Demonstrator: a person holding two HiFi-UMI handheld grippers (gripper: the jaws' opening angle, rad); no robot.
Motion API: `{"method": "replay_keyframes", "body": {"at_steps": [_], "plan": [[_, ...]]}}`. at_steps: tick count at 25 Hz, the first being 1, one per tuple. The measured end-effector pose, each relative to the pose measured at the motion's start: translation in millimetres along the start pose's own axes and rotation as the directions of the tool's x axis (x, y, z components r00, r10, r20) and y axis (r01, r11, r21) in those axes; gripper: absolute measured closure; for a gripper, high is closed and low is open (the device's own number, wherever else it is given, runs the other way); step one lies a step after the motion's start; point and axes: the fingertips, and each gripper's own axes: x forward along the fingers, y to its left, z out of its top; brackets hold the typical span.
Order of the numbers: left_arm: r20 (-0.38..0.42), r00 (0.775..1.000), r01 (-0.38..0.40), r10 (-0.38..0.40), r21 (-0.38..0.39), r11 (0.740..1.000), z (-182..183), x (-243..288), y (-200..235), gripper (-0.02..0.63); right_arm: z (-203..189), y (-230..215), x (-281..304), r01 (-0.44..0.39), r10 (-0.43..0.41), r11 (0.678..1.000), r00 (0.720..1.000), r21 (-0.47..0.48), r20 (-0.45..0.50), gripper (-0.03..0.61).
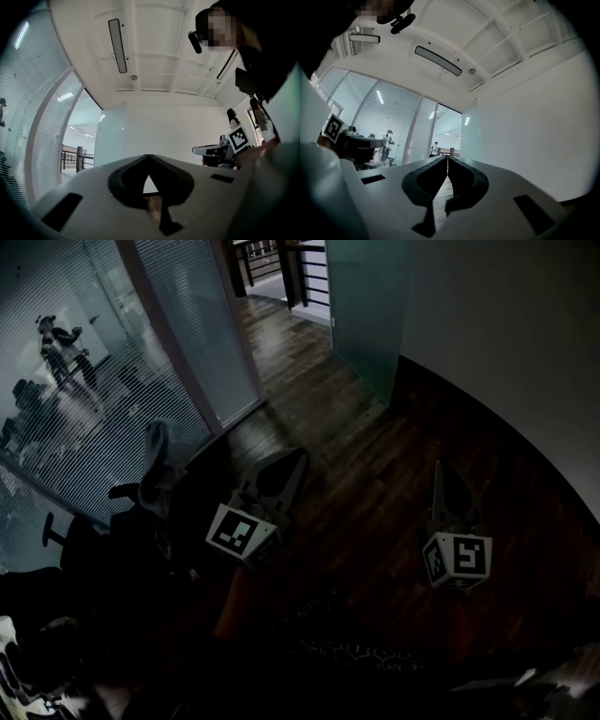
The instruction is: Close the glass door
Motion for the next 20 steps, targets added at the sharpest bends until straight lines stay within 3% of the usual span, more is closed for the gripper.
{"method": "replay_keyframes", "body": {"at_steps": [20], "plan": [[0.023,0.996,0.083,-0.082,-0.041,0.996,-52.1,182.8,130.6,0.611,-47.6,-66.7,189.2,0.098,-0.099,0.995,0.995,-0.029,-0.028,0.575]]}}
